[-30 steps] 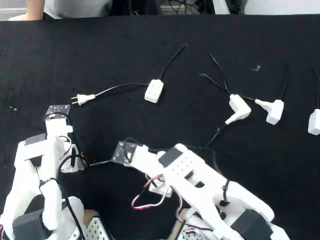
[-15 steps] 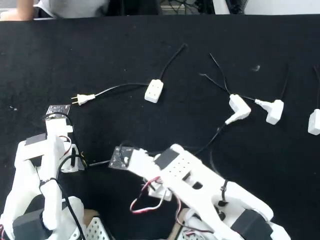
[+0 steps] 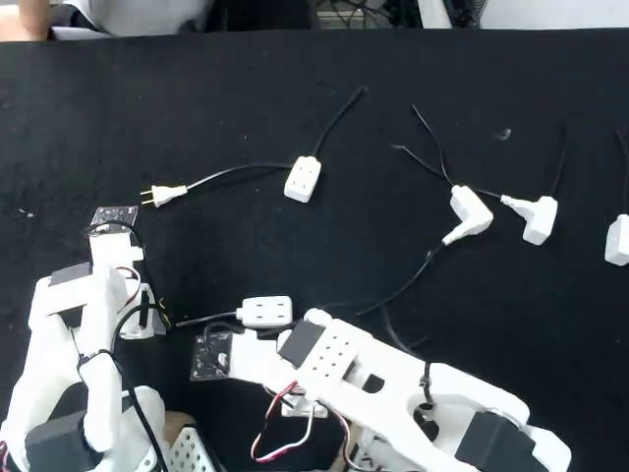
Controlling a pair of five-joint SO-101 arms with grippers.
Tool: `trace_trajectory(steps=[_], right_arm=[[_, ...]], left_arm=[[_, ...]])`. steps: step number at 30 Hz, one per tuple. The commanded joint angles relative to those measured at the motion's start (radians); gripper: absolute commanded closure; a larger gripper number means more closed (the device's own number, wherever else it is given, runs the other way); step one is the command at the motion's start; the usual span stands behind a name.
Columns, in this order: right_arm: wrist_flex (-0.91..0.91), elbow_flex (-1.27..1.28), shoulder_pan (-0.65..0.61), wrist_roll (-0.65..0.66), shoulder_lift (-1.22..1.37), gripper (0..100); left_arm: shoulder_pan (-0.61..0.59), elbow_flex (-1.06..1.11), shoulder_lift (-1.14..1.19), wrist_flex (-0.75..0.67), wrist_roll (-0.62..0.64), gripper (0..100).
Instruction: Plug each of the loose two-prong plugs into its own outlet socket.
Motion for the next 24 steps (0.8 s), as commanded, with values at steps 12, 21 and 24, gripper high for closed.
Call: trace_trajectory(steps=[12,21,24], right_arm=[[-0.173,0.108,-0.012,-0.034,-0.038,91.6],[-0.132,0.090,0.012,-0.009,-0.038,78.3],[-0.098,0.058,0.015,-0.008,-0.038,68.8]], left_arm=[[-0.005,0.004,0.021,-0.046,0.012,80],[-0.004,0.004,0.021,-0.046,0.012,80],[-0.004,0.004,0.021,-0.046,0.012,80]])
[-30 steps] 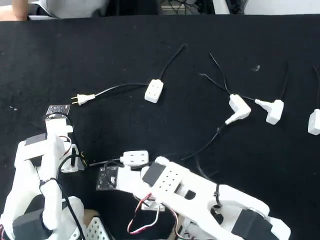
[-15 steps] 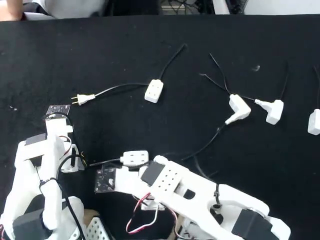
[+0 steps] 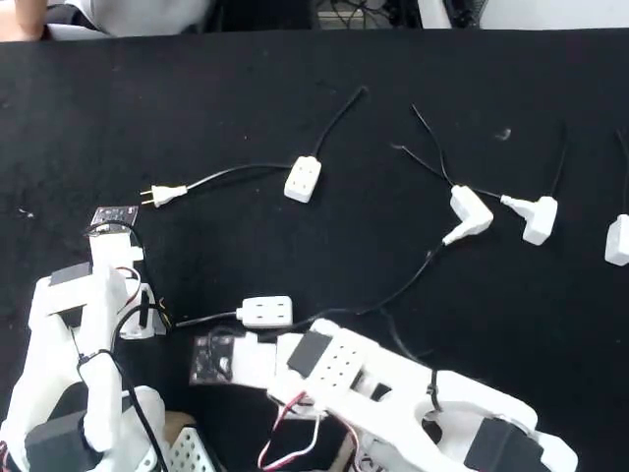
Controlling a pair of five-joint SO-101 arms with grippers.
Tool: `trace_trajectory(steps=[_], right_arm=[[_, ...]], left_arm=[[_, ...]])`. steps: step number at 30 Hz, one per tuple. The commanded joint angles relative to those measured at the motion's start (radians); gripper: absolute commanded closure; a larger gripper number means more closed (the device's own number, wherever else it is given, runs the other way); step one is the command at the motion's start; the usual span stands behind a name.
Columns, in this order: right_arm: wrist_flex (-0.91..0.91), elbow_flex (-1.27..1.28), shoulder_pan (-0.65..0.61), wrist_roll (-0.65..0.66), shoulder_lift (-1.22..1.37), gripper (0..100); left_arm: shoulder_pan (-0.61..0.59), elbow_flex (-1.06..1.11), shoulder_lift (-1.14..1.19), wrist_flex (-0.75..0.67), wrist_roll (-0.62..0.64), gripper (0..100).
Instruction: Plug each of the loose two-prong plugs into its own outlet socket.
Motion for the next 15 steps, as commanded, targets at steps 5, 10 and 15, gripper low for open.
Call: trace_trajectory(steps=[5,10,15], right_arm=[[0.031,-0.013,0.028,0.011,-0.001,73.2],[0.000,0.004,0.028,0.046,0.001,83.2],[0.008,-0.013,0.029,0.041,-0.008,97.4]], left_arm=[[-0.004,0.004,0.021,-0.046,0.012,80],[0.001,0.004,0.021,-0.046,0.012,80],[-0.002,0.004,0.021,-0.046,0.012,80]])
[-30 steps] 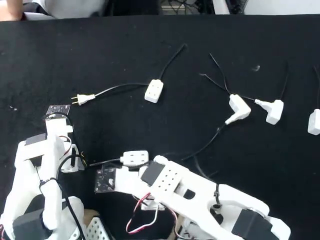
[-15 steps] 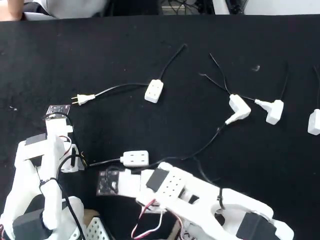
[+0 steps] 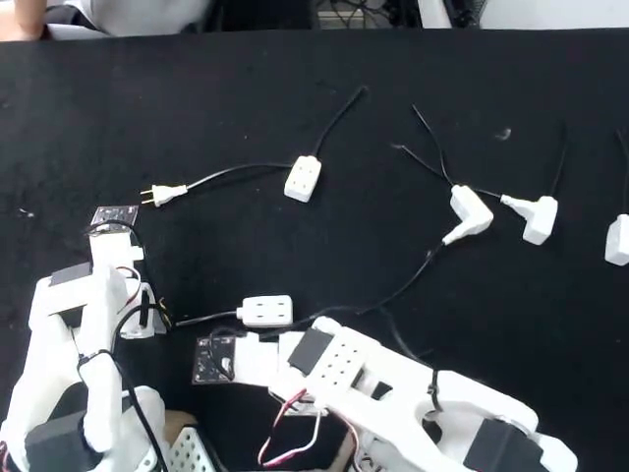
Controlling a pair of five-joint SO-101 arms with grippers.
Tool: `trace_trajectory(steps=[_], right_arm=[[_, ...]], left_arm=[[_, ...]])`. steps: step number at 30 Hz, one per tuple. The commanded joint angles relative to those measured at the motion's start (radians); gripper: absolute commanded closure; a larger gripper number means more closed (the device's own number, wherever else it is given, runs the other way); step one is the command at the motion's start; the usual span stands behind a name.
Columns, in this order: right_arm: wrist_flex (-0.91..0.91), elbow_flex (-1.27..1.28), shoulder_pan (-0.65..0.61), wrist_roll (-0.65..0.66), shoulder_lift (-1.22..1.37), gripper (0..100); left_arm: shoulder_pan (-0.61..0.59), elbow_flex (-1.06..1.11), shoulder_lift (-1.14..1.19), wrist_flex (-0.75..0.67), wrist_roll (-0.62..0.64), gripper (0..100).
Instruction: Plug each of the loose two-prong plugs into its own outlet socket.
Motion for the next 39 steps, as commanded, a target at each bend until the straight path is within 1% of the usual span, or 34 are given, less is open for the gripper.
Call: trace_trajectory(steps=[1,4,8,11,13,15,16,18,20,22,25,28,29,32,36,39], right_arm=[[0.031,-0.027,0.032,0.014,-0.001,98.9],[0.124,-0.120,0.092,0.017,-0.031,98.8],[0.275,-0.255,0.198,0.078,-0.156,98.8],[0.295,-0.311,0.293,0.077,-0.297,98.8],[0.239,-0.297,0.344,0.074,-0.397,98.8],[0.137,-0.231,0.368,0.026,-0.489,98.8],[0.083,-0.188,0.367,0.009,-0.527,98.8],[-0.017,-0.099,0.348,0.005,-0.573,98.8],[-0.081,-0.033,0.324,0.020,-0.579,98.8],[-0.121,-0.001,0.302,0.017,-0.562,98.8],[-0.144,-0.010,0.285,0.014,-0.513,98.8],[-0.180,-0.035,0.287,0.008,-0.453,98.8],[-0.193,-0.041,0.290,-0.018,-0.437,98.8],[-0.232,-0.053,0.290,-0.117,-0.389,98.8],[-0.265,-0.056,0.290,-0.206,-0.371,98.8],[-0.279,-0.056,0.285,-0.261,-0.371,98.8]], left_arm=[[-0.002,0.004,0.021,-0.038,0.012,80],[0.001,0.004,0.021,-0.038,0.012,80],[-0.001,-0.001,0.021,-0.029,0.012,80],[-0.008,-0.038,0.020,0.032,0.011,80],[-0.016,-0.087,0.018,0.107,0.005,80],[-0.027,-0.120,-0.005,0.161,-0.051,80],[-0.038,-0.125,-0.034,0.172,-0.077,80],[-0.064,-0.122,-0.127,0.181,-0.089,80],[-0.081,-0.107,-0.252,0.186,-0.087,80],[-0.067,-0.097,-0.390,0.222,-0.083,80],[0.016,-0.102,-0.580,0.293,0.017,80],[0.148,-0.101,-0.732,0.315,0.109,80],[0.197,-0.096,-0.766,0.315,0.135,80],[0.335,-0.093,-0.822,0.316,0.222,80],[0.509,-0.093,-0.844,0.310,0.322,80],[0.602,-0.101,-0.847,0.301,0.413,80]])
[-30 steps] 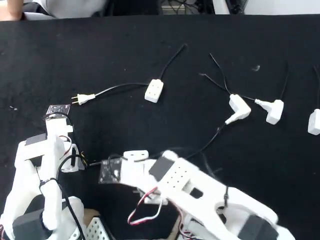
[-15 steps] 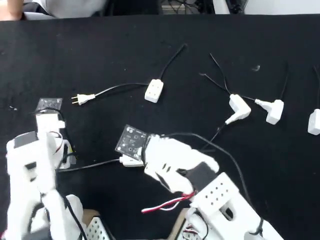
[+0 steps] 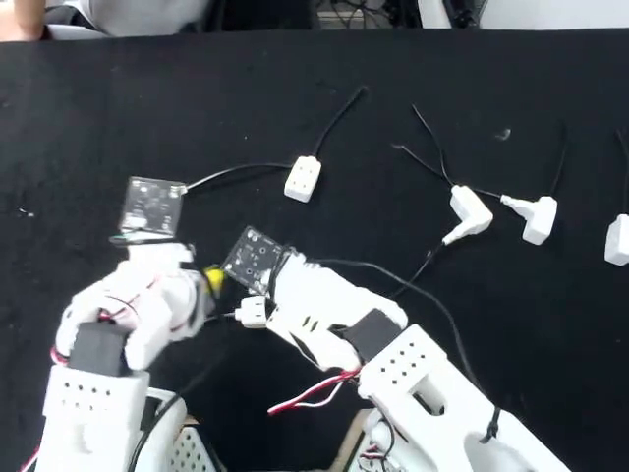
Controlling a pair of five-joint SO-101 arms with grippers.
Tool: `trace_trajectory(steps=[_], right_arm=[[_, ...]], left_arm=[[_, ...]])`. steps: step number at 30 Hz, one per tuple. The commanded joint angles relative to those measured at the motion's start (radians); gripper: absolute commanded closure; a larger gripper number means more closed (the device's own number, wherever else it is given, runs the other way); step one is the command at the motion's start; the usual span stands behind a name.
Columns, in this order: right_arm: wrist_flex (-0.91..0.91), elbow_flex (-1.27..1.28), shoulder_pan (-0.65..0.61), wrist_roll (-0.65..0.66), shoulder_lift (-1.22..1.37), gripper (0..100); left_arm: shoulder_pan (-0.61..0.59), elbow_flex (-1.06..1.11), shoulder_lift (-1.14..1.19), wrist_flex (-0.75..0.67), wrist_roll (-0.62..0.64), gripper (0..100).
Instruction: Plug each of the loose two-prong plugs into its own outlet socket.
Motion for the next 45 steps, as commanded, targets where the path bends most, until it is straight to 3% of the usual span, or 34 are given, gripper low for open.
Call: trace_trajectory(steps=[1,8,10,13,19,25,35,45], right_arm=[[-0.038,-0.054,-0.014,-0.069,0.005,98.8],[-0.072,-0.048,-0.011,-0.091,0.008,98.8],[-0.072,-0.048,-0.011,-0.087,0.012,98.8],[-0.072,-0.048,-0.011,-0.084,0.013,98.8],[-0.072,-0.048,-0.009,-0.084,0.013,98.8],[-0.072,-0.045,-0.009,-0.083,0.012,98.8],[-0.072,-0.047,-0.011,-0.091,0.005,98.8],[-0.069,-0.061,-0.009,-0.098,0.005,98.8]], left_arm=[[0.107,-0.016,-0.012,-0.038,0.107,80],[0.119,0.036,-0.012,-0.215,0.255,80],[0.119,0.041,-0.012,-0.233,0.275,84],[0.107,0.035,-0.012,-0.253,0.273,94],[0.035,0.039,-0.014,-0.279,0.261,93],[0.220,0.024,-0.014,-0.212,0.259,93],[0.176,0.222,-0.014,-0.388,0.259,93],[0.170,0.246,-0.014,-0.393,0.219,93]])
